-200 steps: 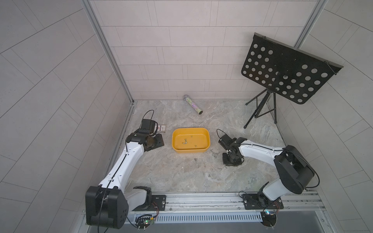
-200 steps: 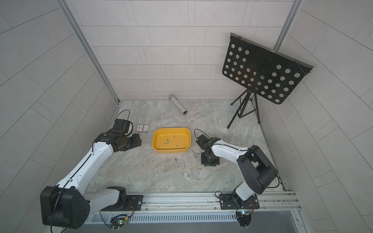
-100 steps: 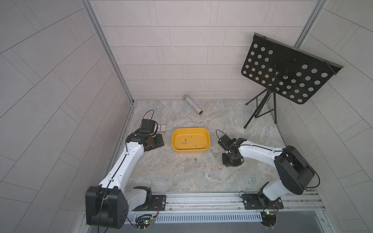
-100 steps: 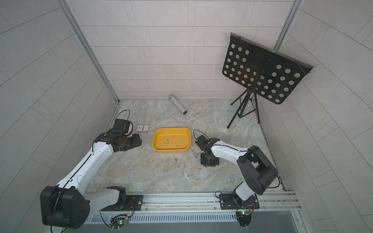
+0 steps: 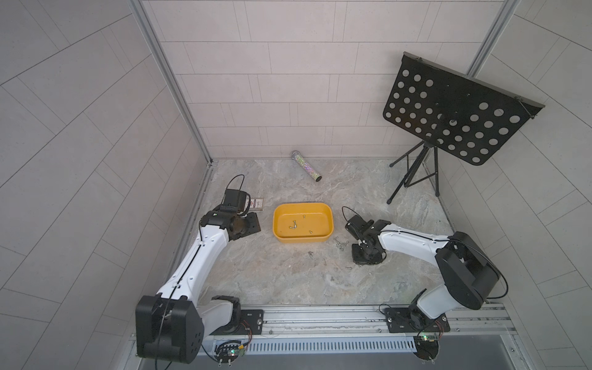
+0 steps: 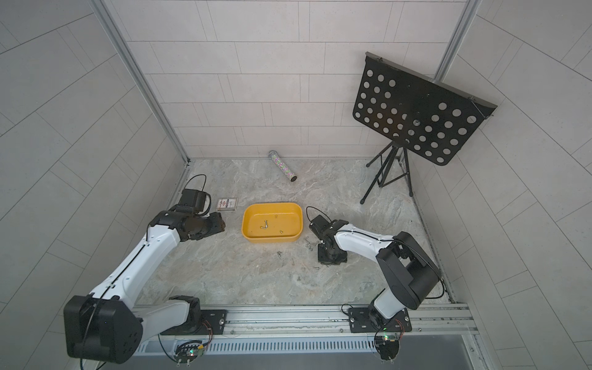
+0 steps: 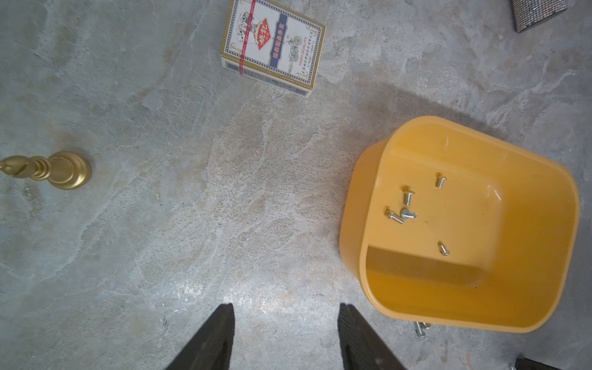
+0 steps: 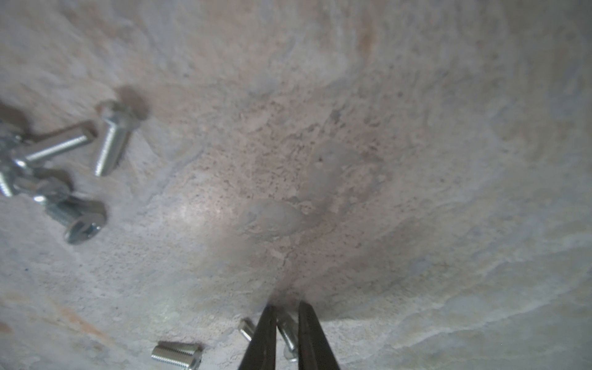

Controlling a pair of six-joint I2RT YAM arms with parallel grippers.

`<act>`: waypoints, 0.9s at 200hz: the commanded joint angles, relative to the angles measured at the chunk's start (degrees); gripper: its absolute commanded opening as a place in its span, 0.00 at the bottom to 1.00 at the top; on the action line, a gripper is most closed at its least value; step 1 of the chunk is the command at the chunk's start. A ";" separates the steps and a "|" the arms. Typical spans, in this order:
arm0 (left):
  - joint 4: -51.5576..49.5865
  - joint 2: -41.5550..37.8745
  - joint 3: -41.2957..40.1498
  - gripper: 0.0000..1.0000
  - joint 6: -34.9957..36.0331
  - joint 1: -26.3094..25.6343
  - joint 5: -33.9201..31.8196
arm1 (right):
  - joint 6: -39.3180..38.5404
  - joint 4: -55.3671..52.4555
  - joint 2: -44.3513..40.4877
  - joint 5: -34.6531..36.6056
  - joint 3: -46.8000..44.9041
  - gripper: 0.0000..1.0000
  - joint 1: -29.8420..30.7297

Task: Put the screws on the desktop into the storage box
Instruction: Pick up the screw from the center of the board.

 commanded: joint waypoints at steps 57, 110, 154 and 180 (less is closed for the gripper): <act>-0.37 0.04 -0.54 0.59 0.74 0.43 -0.26 | 0.23 -0.97 2.68 -2.44 -1.79 0.10 1.33; -0.37 0.00 -0.54 0.59 0.78 0.49 -0.30 | -0.52 -4.63 0.13 -0.31 2.01 0.04 1.36; -0.36 -0.03 -0.54 0.59 0.79 0.42 -0.17 | -2.00 -9.83 -2.31 1.47 8.81 0.02 1.29; -0.37 -0.19 -0.63 0.59 0.78 0.48 -0.20 | -2.99 -12.41 -2.35 1.78 14.37 0.02 1.41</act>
